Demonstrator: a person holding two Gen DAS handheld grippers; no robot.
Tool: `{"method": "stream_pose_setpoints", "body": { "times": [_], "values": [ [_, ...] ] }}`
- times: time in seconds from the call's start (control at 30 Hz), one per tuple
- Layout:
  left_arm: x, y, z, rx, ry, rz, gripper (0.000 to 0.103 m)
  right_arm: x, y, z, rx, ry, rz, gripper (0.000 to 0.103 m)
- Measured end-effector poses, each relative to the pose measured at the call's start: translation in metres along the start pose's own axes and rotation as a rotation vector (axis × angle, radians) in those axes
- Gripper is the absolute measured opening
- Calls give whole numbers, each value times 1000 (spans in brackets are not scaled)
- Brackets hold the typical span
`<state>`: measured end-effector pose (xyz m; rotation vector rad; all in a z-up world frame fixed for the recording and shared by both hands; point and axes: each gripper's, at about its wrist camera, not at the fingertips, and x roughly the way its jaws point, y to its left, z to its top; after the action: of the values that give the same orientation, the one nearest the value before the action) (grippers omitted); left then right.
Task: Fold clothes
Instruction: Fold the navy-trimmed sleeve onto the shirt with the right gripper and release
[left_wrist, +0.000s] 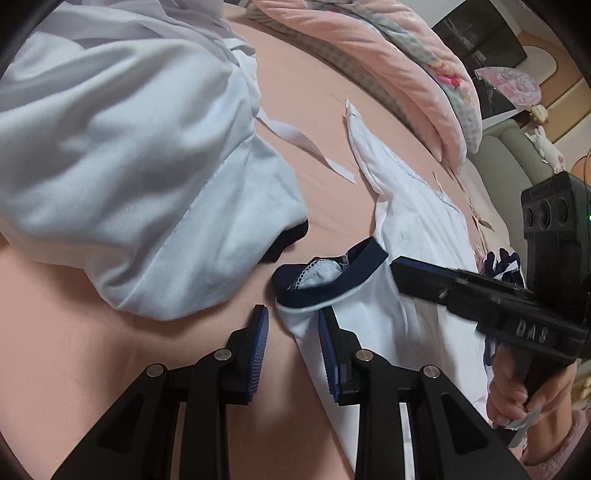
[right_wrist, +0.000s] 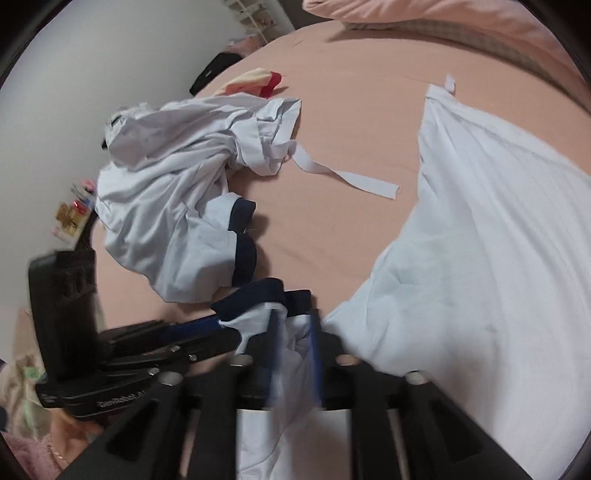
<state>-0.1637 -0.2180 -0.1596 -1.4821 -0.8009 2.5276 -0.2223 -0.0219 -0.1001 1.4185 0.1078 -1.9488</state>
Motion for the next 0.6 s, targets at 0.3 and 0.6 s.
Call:
{"method": "stream_pose_setpoints", "body": {
  "times": [0.3, 0.6],
  "values": [
    [-2, 4, 4, -23, -14, 13, 25, -14, 22, 6, -82, -13, 67, 46],
    [-1, 4, 7, -25, -8, 16, 25, 21, 4, 17, -60, 51, 18, 2]
  ]
}}
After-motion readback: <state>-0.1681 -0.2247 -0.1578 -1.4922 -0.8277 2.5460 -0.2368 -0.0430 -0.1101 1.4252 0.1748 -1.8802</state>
